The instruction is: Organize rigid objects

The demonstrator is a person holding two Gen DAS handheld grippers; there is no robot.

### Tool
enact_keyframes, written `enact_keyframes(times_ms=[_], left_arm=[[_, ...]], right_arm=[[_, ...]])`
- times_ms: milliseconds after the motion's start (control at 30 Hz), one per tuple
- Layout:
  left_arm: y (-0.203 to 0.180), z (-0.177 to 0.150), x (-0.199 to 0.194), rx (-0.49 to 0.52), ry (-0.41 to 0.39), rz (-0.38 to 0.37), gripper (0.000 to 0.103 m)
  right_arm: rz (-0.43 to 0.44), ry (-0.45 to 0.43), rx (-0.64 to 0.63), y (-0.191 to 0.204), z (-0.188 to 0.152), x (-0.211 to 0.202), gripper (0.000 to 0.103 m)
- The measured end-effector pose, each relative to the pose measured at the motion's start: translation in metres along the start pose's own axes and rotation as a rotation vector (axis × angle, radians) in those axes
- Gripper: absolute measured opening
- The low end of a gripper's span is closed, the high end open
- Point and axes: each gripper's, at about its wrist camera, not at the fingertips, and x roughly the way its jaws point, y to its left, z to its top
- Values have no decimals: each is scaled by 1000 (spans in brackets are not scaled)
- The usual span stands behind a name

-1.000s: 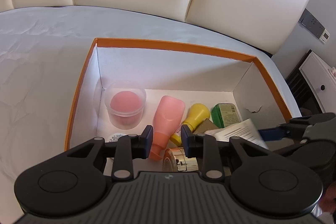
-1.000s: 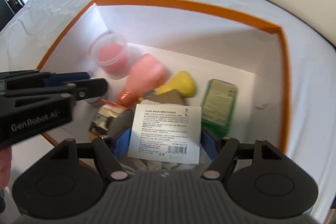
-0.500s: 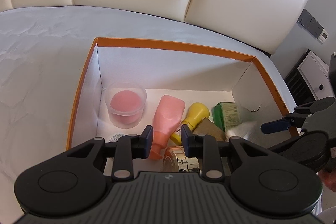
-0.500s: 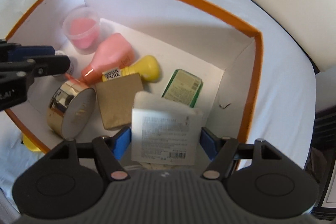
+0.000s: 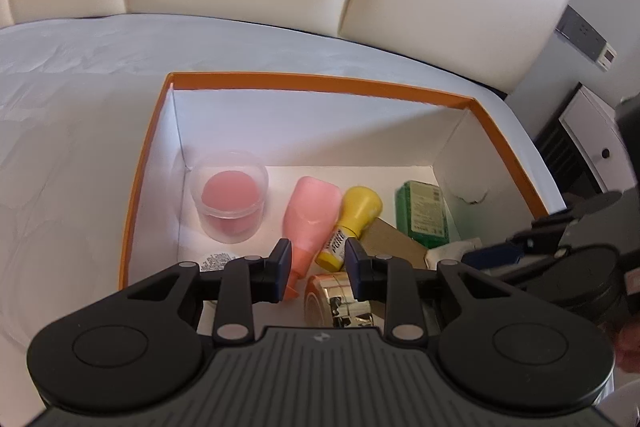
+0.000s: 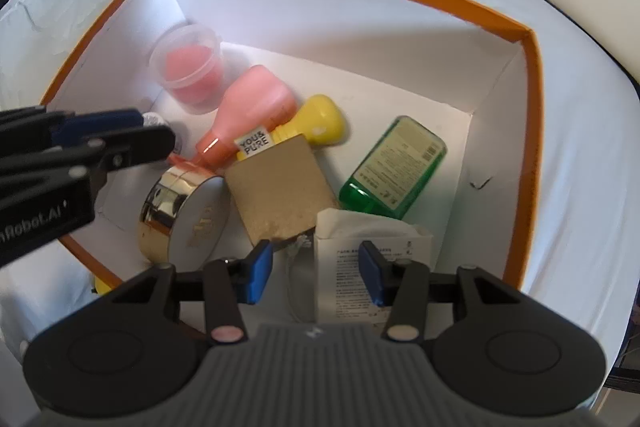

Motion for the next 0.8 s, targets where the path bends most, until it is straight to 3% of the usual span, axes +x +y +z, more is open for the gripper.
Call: enact_keyframes(times_ms=[167, 400, 667, 800], left_arm=[[-10, 3, -16, 49, -15, -7, 33], [-23, -16, -70, 62, -108, -53, 33], [-8, -58, -118, -18, -174, -23, 33], [1, -73, -105, -44, -99, 25, 48]], right_arm=[[-7, -135, -3, 0, -11, -30, 48], [5, -386, 7, 10, -53, -82, 48], [22, -609, 71, 28, -121, -122, 48], [22, -681, 106, 36, -150, -127, 48]])
